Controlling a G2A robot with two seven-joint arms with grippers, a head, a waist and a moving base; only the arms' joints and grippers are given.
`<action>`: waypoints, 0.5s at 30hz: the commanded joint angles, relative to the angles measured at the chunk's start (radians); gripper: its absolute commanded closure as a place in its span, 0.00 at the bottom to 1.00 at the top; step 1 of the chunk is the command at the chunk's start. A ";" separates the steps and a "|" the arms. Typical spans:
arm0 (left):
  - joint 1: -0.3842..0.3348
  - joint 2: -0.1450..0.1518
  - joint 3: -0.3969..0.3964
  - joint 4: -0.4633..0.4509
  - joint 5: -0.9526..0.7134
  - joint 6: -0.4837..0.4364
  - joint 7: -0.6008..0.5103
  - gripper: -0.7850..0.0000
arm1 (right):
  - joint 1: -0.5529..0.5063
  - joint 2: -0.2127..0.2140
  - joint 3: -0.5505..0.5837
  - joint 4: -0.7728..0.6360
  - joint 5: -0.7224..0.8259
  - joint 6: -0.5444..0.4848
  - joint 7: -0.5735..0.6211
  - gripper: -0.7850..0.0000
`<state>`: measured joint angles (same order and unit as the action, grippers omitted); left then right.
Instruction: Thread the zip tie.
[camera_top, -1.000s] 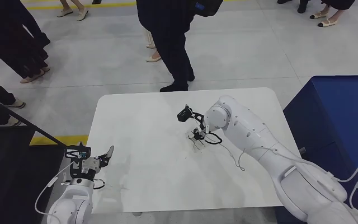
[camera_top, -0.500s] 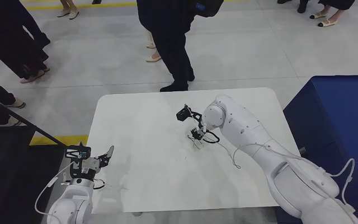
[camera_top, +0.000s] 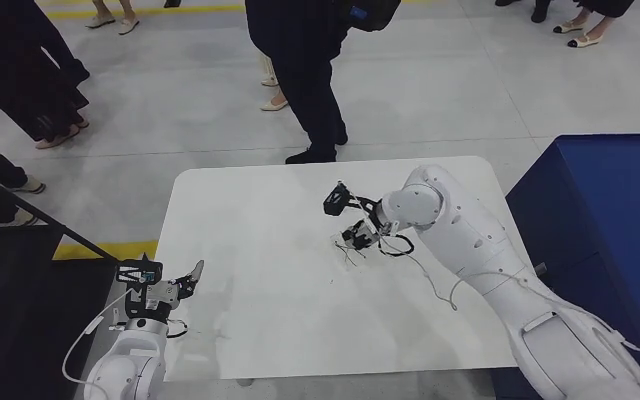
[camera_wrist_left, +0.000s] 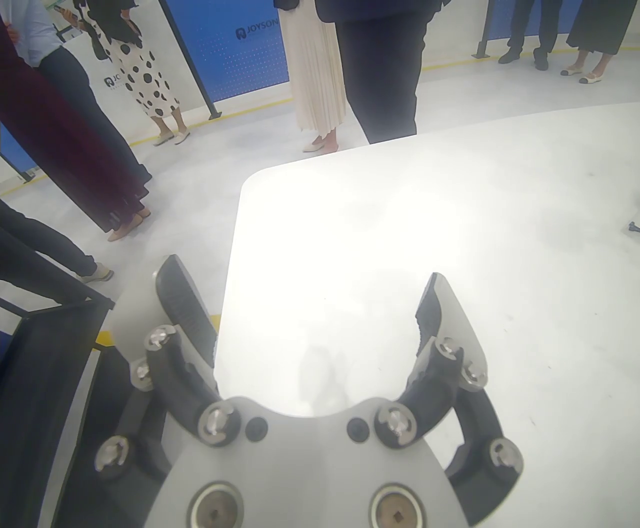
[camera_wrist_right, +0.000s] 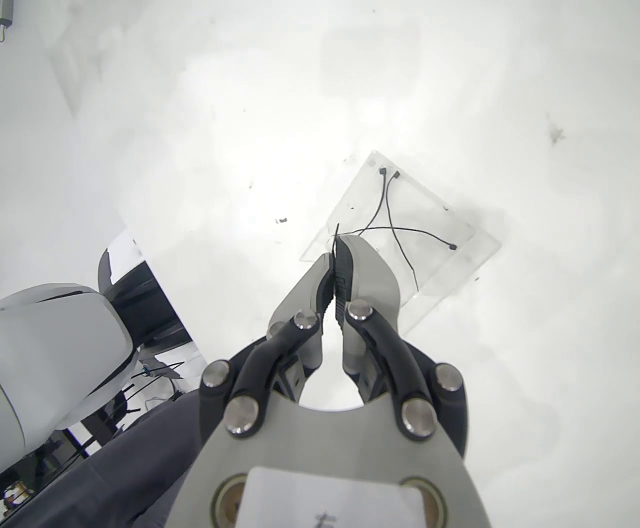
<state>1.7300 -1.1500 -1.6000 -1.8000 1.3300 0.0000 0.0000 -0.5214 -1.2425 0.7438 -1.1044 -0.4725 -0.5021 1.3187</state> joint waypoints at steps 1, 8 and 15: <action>0.000 0.000 0.000 0.000 0.000 0.000 0.000 0.00 | 0.003 -0.001 -0.006 0.024 -0.001 0.000 -0.001 1.00; 0.000 0.000 0.000 0.000 0.000 0.000 0.000 0.00 | -0.061 0.028 0.068 -0.013 0.143 -0.111 -0.111 1.00; 0.000 0.000 0.000 0.000 0.000 0.000 0.000 0.00 | -0.224 0.204 0.151 -0.203 0.475 -0.259 -0.259 1.00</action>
<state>1.7300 -1.1500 -1.6000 -1.8000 1.3300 0.0000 0.0000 -0.7259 -1.0700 0.8944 -1.2854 -0.0588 -0.7504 1.0703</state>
